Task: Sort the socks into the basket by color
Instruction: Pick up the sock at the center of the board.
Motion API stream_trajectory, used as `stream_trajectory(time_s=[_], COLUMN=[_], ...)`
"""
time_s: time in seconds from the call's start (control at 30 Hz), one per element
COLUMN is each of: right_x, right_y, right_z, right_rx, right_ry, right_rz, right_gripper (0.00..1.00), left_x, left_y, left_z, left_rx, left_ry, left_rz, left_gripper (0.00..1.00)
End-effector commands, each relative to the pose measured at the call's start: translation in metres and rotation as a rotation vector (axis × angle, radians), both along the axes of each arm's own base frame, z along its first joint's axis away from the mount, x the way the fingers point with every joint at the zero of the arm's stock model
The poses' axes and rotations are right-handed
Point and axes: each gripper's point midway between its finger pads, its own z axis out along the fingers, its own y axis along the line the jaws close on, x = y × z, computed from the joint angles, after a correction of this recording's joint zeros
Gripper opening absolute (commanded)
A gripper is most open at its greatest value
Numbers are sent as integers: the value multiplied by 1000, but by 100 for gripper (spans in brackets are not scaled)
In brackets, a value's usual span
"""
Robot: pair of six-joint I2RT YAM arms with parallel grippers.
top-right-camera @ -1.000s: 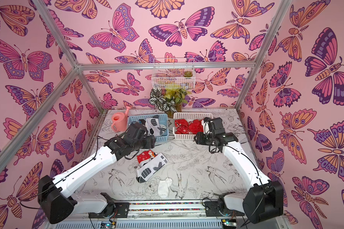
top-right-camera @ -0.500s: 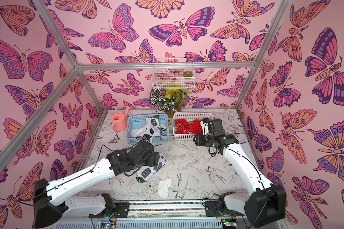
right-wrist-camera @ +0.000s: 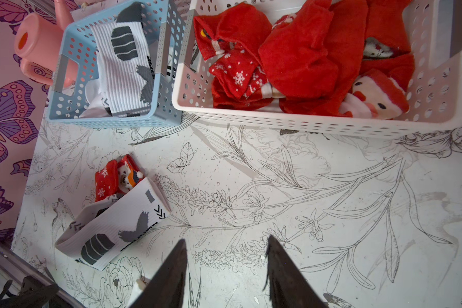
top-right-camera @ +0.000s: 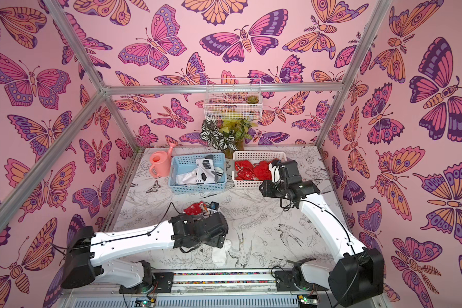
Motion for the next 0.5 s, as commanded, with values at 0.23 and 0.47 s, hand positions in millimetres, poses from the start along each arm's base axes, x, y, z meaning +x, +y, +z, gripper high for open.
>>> stream_trajectory(time_s=[0.23,0.47], right_x=[-4,-6], right_y=[3,3], right_z=[4,8], right_rx=[12,17], right_ry=[-15,-32], right_rz=[16,17], right_gripper=[50,50], left_x=[-37,-47], left_y=[-23,-33], left_z=[-38,-54], left_rx=[149,186], left_ry=[132,181], left_rz=[3,8], left_gripper=[88,77])
